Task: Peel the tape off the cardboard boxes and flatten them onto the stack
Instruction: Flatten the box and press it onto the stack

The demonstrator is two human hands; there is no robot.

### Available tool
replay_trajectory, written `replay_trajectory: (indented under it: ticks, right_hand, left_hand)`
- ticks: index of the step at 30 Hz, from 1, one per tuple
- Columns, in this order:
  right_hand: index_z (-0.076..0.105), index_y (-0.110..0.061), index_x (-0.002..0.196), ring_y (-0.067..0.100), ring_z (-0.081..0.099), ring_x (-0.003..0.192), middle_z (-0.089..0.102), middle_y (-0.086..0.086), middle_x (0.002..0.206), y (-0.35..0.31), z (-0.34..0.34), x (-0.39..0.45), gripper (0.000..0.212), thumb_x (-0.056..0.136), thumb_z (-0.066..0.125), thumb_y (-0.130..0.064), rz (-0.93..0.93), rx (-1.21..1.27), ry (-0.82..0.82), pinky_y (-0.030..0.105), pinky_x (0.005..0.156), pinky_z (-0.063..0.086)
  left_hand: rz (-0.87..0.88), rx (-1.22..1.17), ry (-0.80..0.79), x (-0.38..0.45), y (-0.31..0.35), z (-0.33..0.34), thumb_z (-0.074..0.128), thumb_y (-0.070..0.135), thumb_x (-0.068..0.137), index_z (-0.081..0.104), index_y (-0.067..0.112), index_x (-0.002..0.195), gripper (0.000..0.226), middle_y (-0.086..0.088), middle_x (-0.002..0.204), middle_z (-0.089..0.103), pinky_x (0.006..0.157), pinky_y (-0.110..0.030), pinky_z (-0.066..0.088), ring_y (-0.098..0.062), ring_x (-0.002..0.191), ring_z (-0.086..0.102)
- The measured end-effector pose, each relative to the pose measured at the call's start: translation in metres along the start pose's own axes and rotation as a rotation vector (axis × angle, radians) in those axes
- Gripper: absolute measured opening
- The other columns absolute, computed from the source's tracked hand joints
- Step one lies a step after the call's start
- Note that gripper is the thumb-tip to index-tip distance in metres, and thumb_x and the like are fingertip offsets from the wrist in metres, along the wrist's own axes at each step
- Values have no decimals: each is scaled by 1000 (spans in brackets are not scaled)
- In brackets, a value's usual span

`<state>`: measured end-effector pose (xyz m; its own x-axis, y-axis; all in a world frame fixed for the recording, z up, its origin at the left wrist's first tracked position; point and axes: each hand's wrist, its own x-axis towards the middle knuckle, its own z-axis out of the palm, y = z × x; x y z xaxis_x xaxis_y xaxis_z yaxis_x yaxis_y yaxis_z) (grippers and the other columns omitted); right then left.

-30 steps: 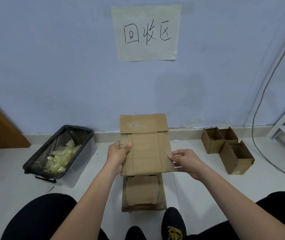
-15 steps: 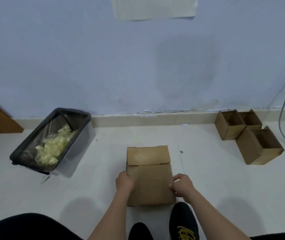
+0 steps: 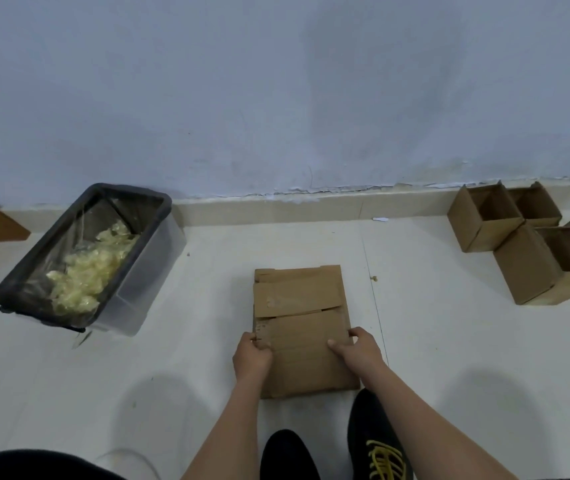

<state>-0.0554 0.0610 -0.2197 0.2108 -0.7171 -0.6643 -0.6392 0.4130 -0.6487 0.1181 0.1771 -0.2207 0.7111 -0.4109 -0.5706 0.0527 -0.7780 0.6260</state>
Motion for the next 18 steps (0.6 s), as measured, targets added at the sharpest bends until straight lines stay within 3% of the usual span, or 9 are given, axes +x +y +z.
replay_trajectory:
  ticks: [3, 7, 10, 12, 14, 16, 18]
  right_hand:
    - [61, -10, 117, 27, 63, 103, 65, 7, 117, 2, -1, 3, 35, 87, 74, -22, 13, 48, 77, 42, 94, 53]
    - [60, -11, 114, 25, 64, 98, 67, 10, 114, -2, -14, 0, 20, 95, 64, -14, 29, 188, 42, 41, 87, 56]
    - [59, -14, 111, 24, 64, 86, 68, 10, 106, -10, -36, -6, 13, 98, 55, -11, -7, 343, 68, 38, 73, 55]
    - [58, -16, 115, 25, 63, 85, 69, 11, 102, -14, -52, -6, 18, 98, 54, -9, -20, 494, 173, 44, 80, 55]
    - [55, -19, 128, 27, 63, 97, 68, 4, 99, -17, -69, -4, 31, 99, 54, -9, -13, 591, 278, 52, 95, 52]
    - [53, -22, 132, 26, 60, 103, 66, -3, 96, -19, -83, -3, 34, 100, 53, -10, -18, 656, 322, 53, 100, 50]
    - [54, -25, 130, 24, 60, 102, 67, 0, 102, -22, -89, -4, 33, 100, 53, -11, -22, 711, 326, 53, 99, 50]
  left_hand:
    - [-31, -24, -39, -4, 4, -1, 41, 9, 97, 54, 14, 133, 38, -11, 125, 62, 87, -34, 51, -28, 106, 57]
    - [-41, -56, -42, -7, 7, -5, 47, 6, 95, 59, 13, 130, 38, -9, 131, 61, 97, -38, 51, -28, 109, 56]
    - [-33, -64, -48, -8, 8, -6, 42, -1, 93, 56, 16, 121, 35, -10, 131, 60, 74, -30, 46, -30, 100, 60]
    - [-46, -73, -48, -7, 11, -6, 41, -1, 92, 51, 16, 121, 35, -13, 120, 60, 62, -28, 39, -24, 84, 56]
    - [-65, -92, -45, -5, 12, -6, 46, 3, 93, 46, 16, 126, 35, -11, 106, 58, 60, -29, 39, -21, 80, 53]
    - [-69, -114, -49, -4, 12, -4, 55, 9, 95, 41, 16, 132, 40, -5, 104, 57, 68, -31, 45, -22, 88, 55]
    - [-64, -119, -49, -5, 13, -5, 63, 14, 95, 41, 14, 138, 48, -8, 116, 57, 79, -33, 48, -24, 97, 54]
